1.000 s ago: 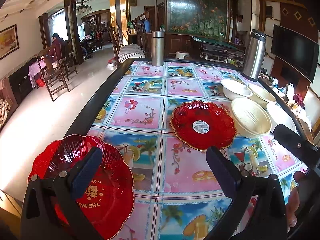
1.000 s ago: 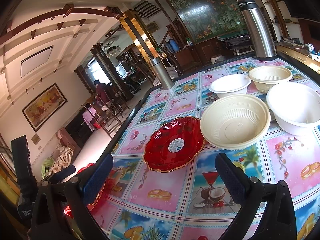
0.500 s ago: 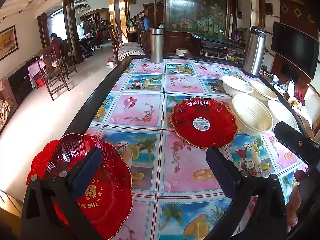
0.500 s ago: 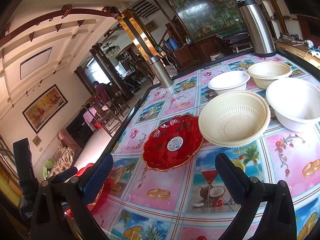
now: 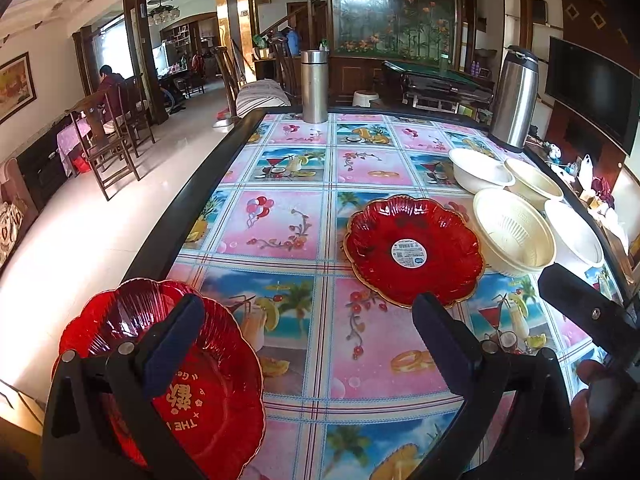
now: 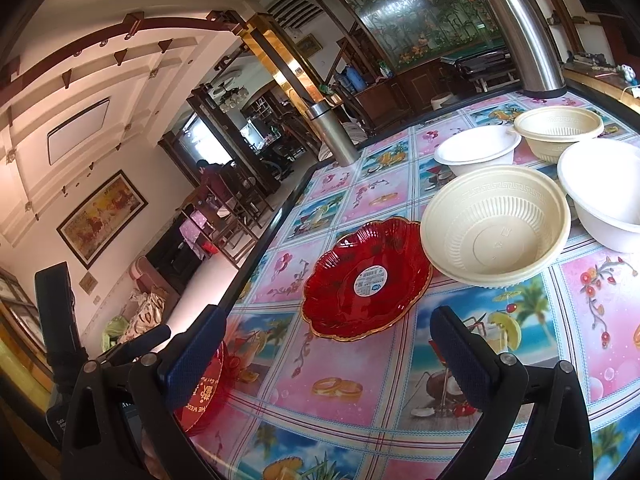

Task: Organize plates and bowls
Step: 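Move the left gripper toward the red scalloped plate with the sticker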

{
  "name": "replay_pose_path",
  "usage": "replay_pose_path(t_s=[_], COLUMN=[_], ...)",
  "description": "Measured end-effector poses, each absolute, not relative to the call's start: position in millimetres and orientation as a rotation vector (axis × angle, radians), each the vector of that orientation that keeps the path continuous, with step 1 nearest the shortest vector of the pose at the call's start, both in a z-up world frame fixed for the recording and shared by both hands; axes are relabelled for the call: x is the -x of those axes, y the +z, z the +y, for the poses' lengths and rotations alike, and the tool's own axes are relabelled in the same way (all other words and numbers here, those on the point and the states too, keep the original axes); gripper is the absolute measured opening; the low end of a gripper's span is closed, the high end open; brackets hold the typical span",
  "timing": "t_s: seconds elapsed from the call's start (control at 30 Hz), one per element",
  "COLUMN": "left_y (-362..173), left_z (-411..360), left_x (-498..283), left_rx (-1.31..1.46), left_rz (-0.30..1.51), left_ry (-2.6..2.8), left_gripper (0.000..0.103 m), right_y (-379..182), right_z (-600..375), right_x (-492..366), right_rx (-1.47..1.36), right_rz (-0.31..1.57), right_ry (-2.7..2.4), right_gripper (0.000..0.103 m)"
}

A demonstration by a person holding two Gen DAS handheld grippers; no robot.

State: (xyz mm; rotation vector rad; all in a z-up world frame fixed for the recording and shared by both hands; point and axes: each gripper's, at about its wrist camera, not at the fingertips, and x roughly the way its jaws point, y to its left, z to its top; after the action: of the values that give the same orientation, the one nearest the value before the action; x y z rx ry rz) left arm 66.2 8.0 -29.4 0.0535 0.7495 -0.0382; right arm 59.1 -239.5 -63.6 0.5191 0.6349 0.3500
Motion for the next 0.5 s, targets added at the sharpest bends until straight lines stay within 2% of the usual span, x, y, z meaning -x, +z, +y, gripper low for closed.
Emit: replay_pose_path(t_s=[0.37, 0.5], left_y=[-36.7, -42.2], left_z=[7.4, 9.5], left_x=[-83.3, -103.2], left_rx=[-0.057, 0.022], left_rz=[0.788, 0.881], left_ry=[-0.024, -0.084], left_gripper=[0.103, 0.103], right_y=[-77.0, -82.4], right_z=[-239.9, -241.1], right_x=[-74.9, -79.3], right_rx=[-0.563, -0.588], right_rz=[0.667, 0.681], right_ry=[0.369, 0.379], right_gripper=[0.103, 0.103])
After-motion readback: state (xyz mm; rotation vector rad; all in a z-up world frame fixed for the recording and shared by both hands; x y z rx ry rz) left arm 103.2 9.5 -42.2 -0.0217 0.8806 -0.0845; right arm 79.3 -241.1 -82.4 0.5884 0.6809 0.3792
